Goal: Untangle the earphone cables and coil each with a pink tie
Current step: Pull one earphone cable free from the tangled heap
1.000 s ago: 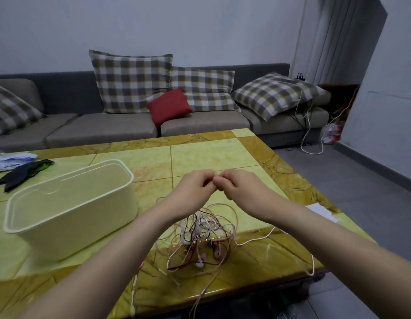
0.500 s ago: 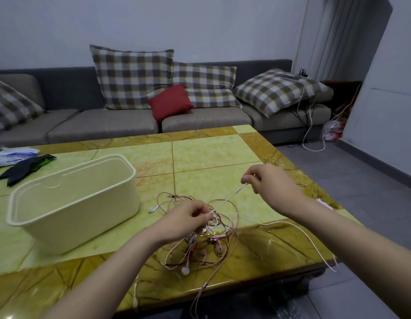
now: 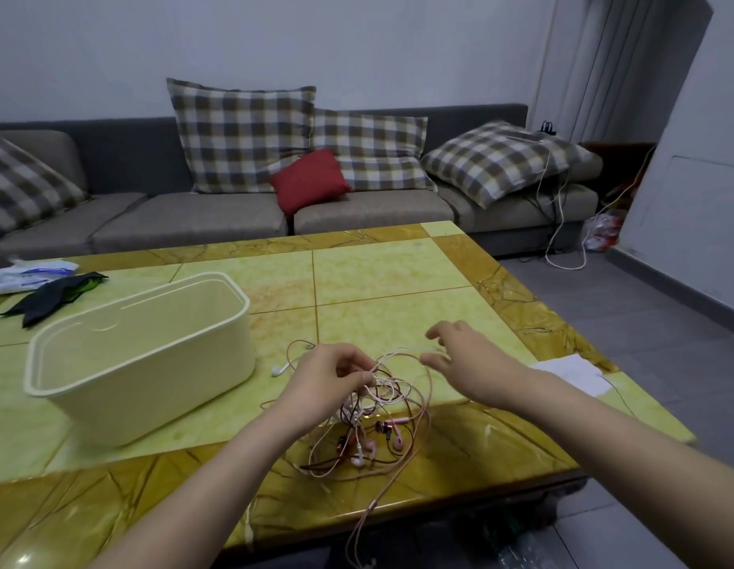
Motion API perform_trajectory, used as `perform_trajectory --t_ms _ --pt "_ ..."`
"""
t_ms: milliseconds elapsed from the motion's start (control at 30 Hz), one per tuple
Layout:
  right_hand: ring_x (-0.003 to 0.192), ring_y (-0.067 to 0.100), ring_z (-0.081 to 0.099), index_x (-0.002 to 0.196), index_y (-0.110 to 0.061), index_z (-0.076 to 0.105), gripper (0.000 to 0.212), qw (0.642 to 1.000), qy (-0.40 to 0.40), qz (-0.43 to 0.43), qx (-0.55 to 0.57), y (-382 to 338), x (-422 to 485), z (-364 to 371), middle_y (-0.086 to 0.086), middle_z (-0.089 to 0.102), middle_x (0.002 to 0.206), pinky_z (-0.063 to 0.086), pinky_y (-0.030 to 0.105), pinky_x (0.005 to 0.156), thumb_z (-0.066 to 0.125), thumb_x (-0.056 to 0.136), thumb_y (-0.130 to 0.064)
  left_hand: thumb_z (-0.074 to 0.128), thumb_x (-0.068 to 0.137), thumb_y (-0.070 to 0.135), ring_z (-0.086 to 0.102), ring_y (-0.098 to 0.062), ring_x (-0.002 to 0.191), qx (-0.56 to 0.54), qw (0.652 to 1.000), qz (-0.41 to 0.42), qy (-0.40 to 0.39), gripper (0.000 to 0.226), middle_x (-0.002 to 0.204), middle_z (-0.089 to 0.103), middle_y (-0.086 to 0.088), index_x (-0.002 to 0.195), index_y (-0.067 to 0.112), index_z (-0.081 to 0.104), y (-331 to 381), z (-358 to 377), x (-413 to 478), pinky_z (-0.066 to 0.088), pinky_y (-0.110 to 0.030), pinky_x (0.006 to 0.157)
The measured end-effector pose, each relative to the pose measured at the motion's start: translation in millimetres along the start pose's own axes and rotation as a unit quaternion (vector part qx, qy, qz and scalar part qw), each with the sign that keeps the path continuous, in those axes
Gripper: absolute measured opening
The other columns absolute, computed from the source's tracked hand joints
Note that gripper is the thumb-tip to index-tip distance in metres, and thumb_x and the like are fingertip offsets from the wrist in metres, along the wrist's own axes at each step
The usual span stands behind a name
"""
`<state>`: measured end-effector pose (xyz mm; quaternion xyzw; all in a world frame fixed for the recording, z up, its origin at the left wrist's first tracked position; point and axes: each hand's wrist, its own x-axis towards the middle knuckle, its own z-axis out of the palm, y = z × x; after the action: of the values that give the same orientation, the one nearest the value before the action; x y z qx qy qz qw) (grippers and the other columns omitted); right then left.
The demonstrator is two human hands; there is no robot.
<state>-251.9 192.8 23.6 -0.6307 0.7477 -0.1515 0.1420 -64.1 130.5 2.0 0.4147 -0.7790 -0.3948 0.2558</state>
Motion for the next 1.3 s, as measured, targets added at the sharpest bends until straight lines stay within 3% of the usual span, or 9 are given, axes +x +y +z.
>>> perform_trajectory --t_ms 67,167,367,567,700,800,867,1033,1300 --pt "0.125 0.020 0.044 0.137 -0.013 0.038 0.048 0.998 -0.015 -0.056 0.028 -16.4 -7.2 5.0 0.006 0.041 0.139 0.035 0.028 0.100 0.047 0.097 -0.036 0.068 0.083 0.007 0.069 -0.008 0.069 -0.015 1.000 0.005 -0.001 0.010 0.073 0.073 0.002 0.086 0.017 0.065 6.7 3.4 -0.6 0.056 -0.022 0.072" --pt "0.113 0.019 0.053 0.127 -0.014 0.045 0.037 0.992 -0.033 -0.103 0.066 -34.8 -10.9 12.0 0.005 0.054 0.125 0.043 0.027 0.091 0.050 0.096 -0.033 0.070 0.081 0.005 0.070 -0.005 0.069 -0.011 1.000 0.006 0.005 0.013 0.071 0.073 0.003 0.087 0.014 0.064 14.2 8.2 0.1 0.055 -0.019 0.071" --pt "0.082 0.017 0.058 0.103 -0.011 0.064 0.020 0.994 -0.005 -0.070 0.080 -34.3 -3.6 13.3 0.005 0.064 0.091 0.044 0.026 0.067 0.056 0.094 -0.026 0.069 0.083 0.009 0.069 -0.003 0.069 -0.039 0.999 0.004 0.036 0.005 0.071 0.073 -0.001 0.085 0.013 0.066 12.7 5.8 -2.4 0.046 -0.006 0.062" --pt "0.088 0.020 0.063 0.096 -0.010 0.070 0.019 0.997 0.004 -0.065 0.035 -20.8 -5.2 13.9 0.008 0.069 0.099 0.050 0.034 0.080 0.056 0.094 -0.022 0.057 0.090 0.000 0.069 -0.019 0.061 -0.154 0.982 -0.039 0.100 0.008 0.079 0.073 -0.008 0.089 0.004 0.064 3.5 -11.4 3.0 0.055 -0.022 0.059" --pt "0.090 0.023 0.064 0.098 -0.010 0.070 0.020 0.997 0.005 -0.070 0.013 -20.3 -6.0 12.9 0.009 0.070 0.098 0.051 0.036 0.080 0.055 0.094 -0.023 0.057 0.091 0.005 0.057 0.000 0.052 -0.054 0.989 -0.021 0.134 0.014 0.079 0.073 0.001 0.086 0.014 0.065 -0.6 -14.1 6.8 0.045 -0.011 0.054" --pt "0.078 0.018 0.062 0.094 -0.011 0.071 0.021 0.997 -0.005 -0.073 0.005 -20.7 -6.2 12.1 0.006 0.069 0.093 0.048 0.030 0.067 0.053 0.095 -0.021 0.054 0.093 0.010 0.056 0.003 0.077 0.054 0.995 -0.005 0.081 0.018 0.090 0.067 0.006 0.087 0.022 0.066 -3.5 -7.2 3.7 0.040 -0.008 0.064" --pt "0.075 0.018 0.058 0.090 -0.012 0.071 0.022 0.997 -0.008 -0.083 0.000 -21.5 -6.7 9.8 0.005 0.066 0.091 0.042 0.028 0.062 0.051 0.096 -0.021 0.055 0.092 0.016 0.048 0.002 0.078 0.112 0.993 0.011 0.023 0.015 0.101 0.060 0.007 0.091 0.027 0.064 -8.4 -0.3 -0.2 0.037 -0.017 0.068" --pt "0.078 0.015 0.054 0.088 -0.014 0.067 0.024 0.993 0.024 -0.109 0.038 -26.7 -6.6 2.1 0.000 0.058 0.088 0.039 0.027 0.068 0.046 0.098 -0.020 0.060 0.089 0.030 0.047 0.001 0.090 0.090 0.993 0.054 -0.055 0.019 0.109 0.057 0.013 0.108 0.031 0.060 -10.8 12.3 -3.1 0.036 -0.019 0.078" --pt "0.067 -0.002 0.047 0.089 -0.016 0.054 0.021 0.990 0.048 -0.099 0.090 -30.9 -1.2 -1.5 -0.003 0.061 0.083 0.037 0.008 0.058 0.037 0.101 -0.018 0.064 0.080 0.008 0.044 -0.010 0.062 0.020 1.000 0.009 0.004 0.018 0.077 0.057 0.010 0.077 0.022 0.053 -5.8 17.3 1.9 0.037 -0.018 0.058"
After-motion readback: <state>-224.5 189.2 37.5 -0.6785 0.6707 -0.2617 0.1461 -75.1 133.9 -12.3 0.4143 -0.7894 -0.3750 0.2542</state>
